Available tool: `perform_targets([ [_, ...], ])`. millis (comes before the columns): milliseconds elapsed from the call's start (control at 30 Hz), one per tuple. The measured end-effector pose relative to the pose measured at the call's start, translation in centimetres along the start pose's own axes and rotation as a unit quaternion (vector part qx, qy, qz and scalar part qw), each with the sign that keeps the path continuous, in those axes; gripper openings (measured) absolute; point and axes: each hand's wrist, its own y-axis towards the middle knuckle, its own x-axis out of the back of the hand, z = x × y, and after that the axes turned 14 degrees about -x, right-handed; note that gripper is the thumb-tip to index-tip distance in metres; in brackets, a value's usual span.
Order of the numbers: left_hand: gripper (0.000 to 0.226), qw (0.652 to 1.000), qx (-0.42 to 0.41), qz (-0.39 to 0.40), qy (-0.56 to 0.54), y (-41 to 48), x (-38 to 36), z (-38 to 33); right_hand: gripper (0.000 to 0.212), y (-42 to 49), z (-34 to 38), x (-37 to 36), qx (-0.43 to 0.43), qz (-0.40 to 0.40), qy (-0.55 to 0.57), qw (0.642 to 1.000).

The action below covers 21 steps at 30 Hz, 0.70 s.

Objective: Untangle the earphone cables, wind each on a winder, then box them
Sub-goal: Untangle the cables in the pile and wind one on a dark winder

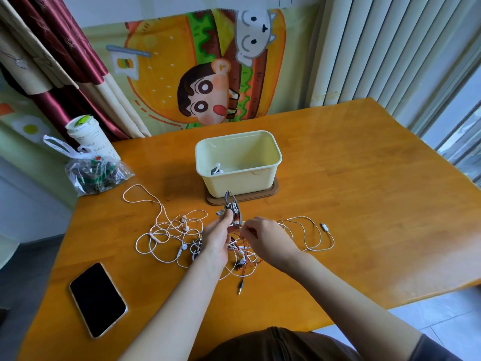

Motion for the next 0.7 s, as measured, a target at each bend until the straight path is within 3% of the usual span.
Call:
perform_targets([
  [167,0.016,0.993,-0.078,0.029,0.079,-0.8,-0.1,0.1,0.024,-0.1,0.4,0.3,0.017,-0.003,0.019,1.000],
  [333,0.019,0.939,-0.212,0.124,0.241,-0.5,0.8,0.4,0.025,1.1,-0.1,2.3,0.013,0.014,-0.022,1.000],
  [467,0.024,0.923,-0.214,0.165,0.274,-0.3,1.1,0.6,0.023,2.2,-0.8,3.9,0.016,0.033,-0.075,0.996],
  [700,0.023,0.908,-0.205,0.238,0.278,-0.6,0.9,0.3,0.006,2.5,-1.2,5.0,0.048,-0.071,-0.006,0.996],
])
